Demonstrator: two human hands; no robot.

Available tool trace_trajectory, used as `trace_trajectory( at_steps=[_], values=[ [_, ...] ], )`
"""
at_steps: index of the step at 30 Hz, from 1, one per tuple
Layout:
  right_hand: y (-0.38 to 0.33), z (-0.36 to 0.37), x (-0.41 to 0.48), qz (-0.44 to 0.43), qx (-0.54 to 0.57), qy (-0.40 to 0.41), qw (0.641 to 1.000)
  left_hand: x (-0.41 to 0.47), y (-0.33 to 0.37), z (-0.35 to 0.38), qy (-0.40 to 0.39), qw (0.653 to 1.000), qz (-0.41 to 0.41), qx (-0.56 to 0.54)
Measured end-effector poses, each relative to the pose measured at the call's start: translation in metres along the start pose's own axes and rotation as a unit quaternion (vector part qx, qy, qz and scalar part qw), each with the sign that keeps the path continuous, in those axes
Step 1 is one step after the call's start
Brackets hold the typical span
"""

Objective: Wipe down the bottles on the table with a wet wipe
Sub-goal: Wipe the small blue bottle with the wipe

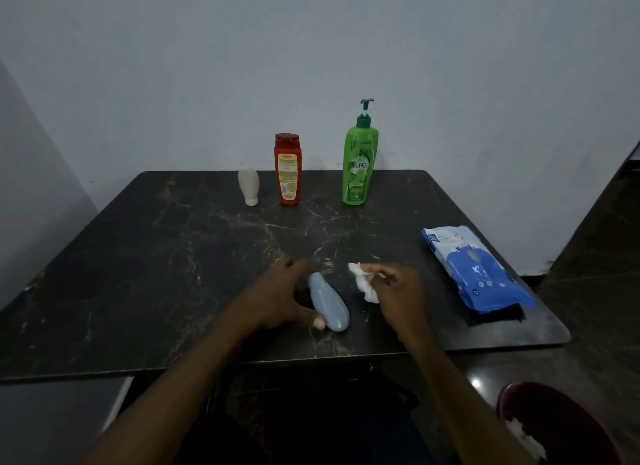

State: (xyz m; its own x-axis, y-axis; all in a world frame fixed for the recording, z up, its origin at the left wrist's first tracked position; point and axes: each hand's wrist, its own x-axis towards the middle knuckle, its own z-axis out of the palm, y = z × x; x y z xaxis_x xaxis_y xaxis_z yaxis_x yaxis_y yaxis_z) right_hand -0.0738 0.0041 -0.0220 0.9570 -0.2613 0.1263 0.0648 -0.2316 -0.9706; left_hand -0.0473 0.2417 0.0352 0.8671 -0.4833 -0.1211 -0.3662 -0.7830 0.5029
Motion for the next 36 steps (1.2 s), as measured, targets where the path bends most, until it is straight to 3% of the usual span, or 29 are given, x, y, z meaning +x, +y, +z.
trace_trajectory(
  at_steps=[3,6,12,19,29,33,36],
  values=[
    [0.006,-0.007,-0.009,-0.003,0.004,0.015,1.0,0.007,-0.008,-0.009,-0.058,0.992,0.086,0.066],
    [0.003,-0.008,-0.015,-0.023,-0.026,0.027,0.999,0.016,-0.009,-0.014,-0.055,0.985,0.13,0.098],
    [-0.008,-0.01,-0.021,-0.025,-0.012,0.058,0.998,0.013,-0.019,-0.002,0.057,0.993,0.097,0.037],
    [-0.001,-0.003,-0.021,-0.055,-0.102,0.049,0.992,-0.006,-0.022,0.027,0.181,0.98,0.081,-0.034],
    [-0.009,0.015,-0.026,-0.08,-0.227,0.042,0.97,-0.007,-0.022,0.034,0.193,0.976,0.085,-0.052],
    [-0.022,0.047,-0.051,-0.179,-0.227,0.02,0.957,-0.008,-0.022,0.034,0.203,0.972,0.095,-0.067],
    [-0.025,0.06,-0.064,-0.203,-0.215,0.008,0.955,-0.007,-0.023,0.035,0.206,0.971,0.101,-0.071]
  ],
)
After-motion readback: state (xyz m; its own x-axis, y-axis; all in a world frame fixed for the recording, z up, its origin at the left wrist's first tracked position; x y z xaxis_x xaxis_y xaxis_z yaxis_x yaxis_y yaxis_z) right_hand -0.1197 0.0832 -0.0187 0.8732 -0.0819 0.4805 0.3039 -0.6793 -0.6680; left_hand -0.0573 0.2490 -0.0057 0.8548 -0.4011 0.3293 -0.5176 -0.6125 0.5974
